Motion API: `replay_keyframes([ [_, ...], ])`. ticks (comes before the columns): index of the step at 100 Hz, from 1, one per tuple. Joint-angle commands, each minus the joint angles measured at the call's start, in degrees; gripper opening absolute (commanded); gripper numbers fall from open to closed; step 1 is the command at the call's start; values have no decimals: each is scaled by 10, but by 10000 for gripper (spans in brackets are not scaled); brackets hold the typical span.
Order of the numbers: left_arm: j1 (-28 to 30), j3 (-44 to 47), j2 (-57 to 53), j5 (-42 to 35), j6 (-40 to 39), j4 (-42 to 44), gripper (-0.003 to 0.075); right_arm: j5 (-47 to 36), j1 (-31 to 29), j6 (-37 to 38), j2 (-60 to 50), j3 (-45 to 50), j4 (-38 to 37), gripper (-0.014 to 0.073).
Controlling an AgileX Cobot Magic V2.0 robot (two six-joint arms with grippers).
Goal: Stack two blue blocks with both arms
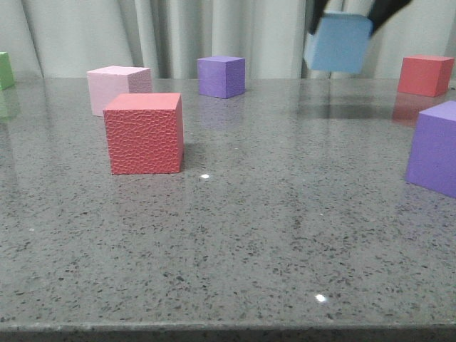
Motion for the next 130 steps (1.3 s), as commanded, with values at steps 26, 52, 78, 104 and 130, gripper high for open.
replay_keyframes([
  [26,-4,-21,1,-41,-1,0,564,9,79,69,-18,-40,-13,447],
  [52,-4,-21,1,-41,-1,0,564,14,130,95,30,-98,-13,445],
  [78,-4,-21,1,-41,-1,0,564,14,138,114,100,-172,-10,445],
  [104,-4,-21,1,-41,-1,0,564,15,138,113,124,-187,-1,445],
  [130,-4,-21,1,-27,-1,0,564,13,138,113,125,-187,2,445],
])
